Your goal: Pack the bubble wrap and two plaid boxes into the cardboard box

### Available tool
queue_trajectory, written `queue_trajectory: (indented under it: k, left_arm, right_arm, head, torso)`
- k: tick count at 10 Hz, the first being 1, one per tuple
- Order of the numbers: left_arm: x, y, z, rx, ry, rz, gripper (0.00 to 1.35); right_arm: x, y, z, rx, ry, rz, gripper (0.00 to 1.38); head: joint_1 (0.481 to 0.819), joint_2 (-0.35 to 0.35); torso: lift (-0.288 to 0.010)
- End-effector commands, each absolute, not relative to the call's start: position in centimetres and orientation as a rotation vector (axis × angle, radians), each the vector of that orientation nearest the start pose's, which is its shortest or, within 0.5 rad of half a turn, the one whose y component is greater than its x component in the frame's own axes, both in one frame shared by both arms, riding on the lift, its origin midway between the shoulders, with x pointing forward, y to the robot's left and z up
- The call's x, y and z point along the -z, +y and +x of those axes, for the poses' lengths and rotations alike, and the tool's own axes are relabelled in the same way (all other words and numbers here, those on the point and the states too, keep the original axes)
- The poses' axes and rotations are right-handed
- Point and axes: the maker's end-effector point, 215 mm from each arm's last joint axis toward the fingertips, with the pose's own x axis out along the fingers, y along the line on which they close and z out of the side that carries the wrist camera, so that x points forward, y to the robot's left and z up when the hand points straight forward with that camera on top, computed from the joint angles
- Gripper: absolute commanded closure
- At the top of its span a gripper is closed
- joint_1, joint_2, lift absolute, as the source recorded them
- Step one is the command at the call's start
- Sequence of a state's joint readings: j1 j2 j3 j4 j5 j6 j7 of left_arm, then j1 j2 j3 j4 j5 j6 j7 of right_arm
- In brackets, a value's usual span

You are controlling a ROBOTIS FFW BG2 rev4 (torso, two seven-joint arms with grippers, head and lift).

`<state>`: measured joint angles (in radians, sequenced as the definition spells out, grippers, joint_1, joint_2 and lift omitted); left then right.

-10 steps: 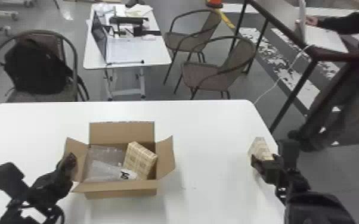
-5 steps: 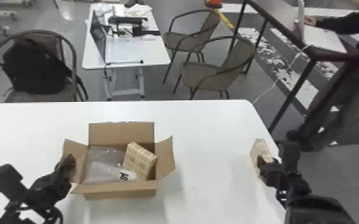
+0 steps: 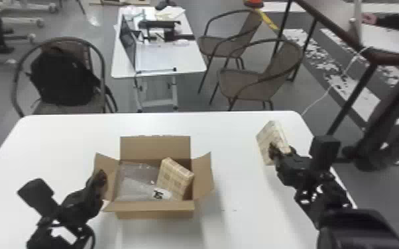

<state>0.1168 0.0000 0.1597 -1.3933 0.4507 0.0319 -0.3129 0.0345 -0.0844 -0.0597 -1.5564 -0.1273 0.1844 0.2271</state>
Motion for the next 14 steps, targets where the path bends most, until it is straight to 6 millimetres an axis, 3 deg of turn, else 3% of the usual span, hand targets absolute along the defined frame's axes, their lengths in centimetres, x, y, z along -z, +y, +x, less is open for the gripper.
queue_trajectory:
  k: [1, 2, 3, 4, 5, 6, 7, 10, 11, 13, 14]
  left_arm:
    - [48.0, 25.2, 52.8, 0.094, 0.208, -0.494, 1.21]
    - [48.1, 25.0, 53.0, 0.096, 0.208, -0.496, 1.21]
    - [48.0, 24.8, 53.3, 0.101, 0.210, -0.496, 1.21]
    - [47.9, 24.5, 53.7, 0.106, 0.207, -0.497, 1.21]
    - [47.7, 24.0, 54.1, 0.114, 0.205, -0.497, 1.21]
    - [47.7, 24.0, 54.2, 0.115, 0.203, -0.499, 1.21]
    - [47.6, 23.9, 54.3, 0.117, 0.203, -0.499, 1.21]
    - [47.3, 22.9, 54.4, 0.131, 0.197, -0.517, 1.21]
    - [47.1, 22.7, 54.6, 0.136, 0.193, -0.521, 1.21]
    - [47.0, 22.8, 54.6, 0.136, 0.188, -0.526, 1.21]
    - [47.0, 22.6, 54.5, 0.136, 0.187, -0.534, 1.21]
  right_arm:
    - [35.8, -16.6, 57.7, -0.306, 0.112, 0.134, 1.04]
    - [33.5, -11.5, 57.3, -0.422, 0.080, 0.176, 1.04]
    - [32.5, -7.1, 56.4, -0.538, 0.093, 0.217, 1.04]
    - [32.5, -2.9, 55.3, -0.666, 0.153, 0.244, 1.04]
    - [33.4, -0.3, 54.1, -0.755, 0.228, 0.277, 1.04]
    - [35.6, 2.0, 52.5, -0.839, 0.338, 0.317, 1.04]
    - [37.3, 3.5, 50.9, -0.902, 0.431, 0.322, 1.04]
    - [44.7, 4.0, 47.8, -0.949, 0.668, 0.299, 1.01]
    - [46.0, 3.9, 47.1, -0.952, 0.719, 0.271, 0.85]
    - [46.2, 3.4, 47.3, -0.946, 0.713, 0.216, 0.44]
    - [46.1, 3.1, 47.6, -0.940, 0.704, 0.212, 0.32]
  head:
    - [0.695, -0.013]
    - [0.695, 0.058]
    - [0.695, 0.086]
    - [0.695, 0.139]
    - [0.695, 0.192]
    - [0.695, 0.227]
    - [0.695, 0.239]
    - [0.695, 0.280]
    - [0.695, 0.285]
    - [0.695, 0.286]
    - [0.695, 0.282]
  torso:
    - [-0.014]
    - [-0.014]
    - [-0.014]
    - [-0.014]
    - [-0.014]
    - [-0.014]
    - [-0.014]
    - [-0.014]
    - [-0.014]
    - [-0.014]
    - [-0.014]
